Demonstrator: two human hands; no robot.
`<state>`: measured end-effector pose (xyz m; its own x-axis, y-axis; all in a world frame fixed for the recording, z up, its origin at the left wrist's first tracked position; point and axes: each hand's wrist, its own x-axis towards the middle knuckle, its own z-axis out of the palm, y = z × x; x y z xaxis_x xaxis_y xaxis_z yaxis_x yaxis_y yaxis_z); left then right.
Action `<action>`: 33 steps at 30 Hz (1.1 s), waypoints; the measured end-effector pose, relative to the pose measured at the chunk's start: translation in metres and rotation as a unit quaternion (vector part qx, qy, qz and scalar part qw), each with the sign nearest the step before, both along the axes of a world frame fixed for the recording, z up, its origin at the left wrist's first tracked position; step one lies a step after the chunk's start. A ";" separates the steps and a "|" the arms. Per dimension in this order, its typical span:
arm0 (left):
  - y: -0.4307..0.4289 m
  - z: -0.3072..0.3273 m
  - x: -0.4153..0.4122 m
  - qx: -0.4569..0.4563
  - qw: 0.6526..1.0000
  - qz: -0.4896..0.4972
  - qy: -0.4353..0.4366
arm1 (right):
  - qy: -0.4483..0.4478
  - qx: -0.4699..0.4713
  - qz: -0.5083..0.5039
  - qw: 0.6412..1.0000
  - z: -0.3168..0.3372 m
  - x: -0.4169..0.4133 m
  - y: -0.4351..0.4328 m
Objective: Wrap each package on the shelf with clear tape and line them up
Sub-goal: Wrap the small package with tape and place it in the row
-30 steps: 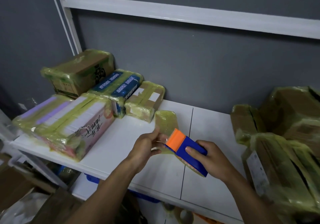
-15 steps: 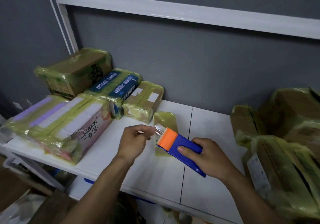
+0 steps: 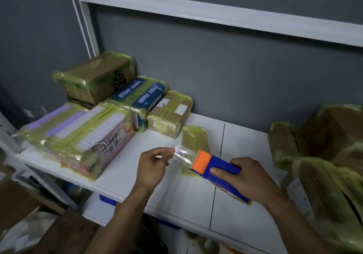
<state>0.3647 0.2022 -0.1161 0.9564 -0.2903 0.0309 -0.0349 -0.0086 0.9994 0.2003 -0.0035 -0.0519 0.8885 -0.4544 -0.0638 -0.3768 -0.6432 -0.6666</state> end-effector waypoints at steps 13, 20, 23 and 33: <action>0.013 -0.024 0.021 -0.019 0.995 0.065 0.080 | 0.037 -0.091 0.001 0.995 0.009 0.008 -0.012; 0.006 -0.047 0.013 -0.028 0.982 0.114 0.150 | 0.099 -0.128 0.018 0.987 0.011 0.024 -0.012; -0.002 -0.049 0.011 -0.029 0.982 0.122 0.140 | 0.118 -0.154 0.016 0.981 0.014 0.033 -0.014; -0.033 -0.065 0.014 0.040 0.984 0.088 0.149 | 0.175 -0.212 0.008 0.962 0.008 0.056 -0.030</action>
<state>0.3791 0.1688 -0.1813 0.9553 -0.1087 -0.2748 0.2688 -0.0672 0.9609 0.2558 -0.0331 -0.0443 0.8534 -0.4921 -0.1717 -0.5182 -0.8365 -0.1782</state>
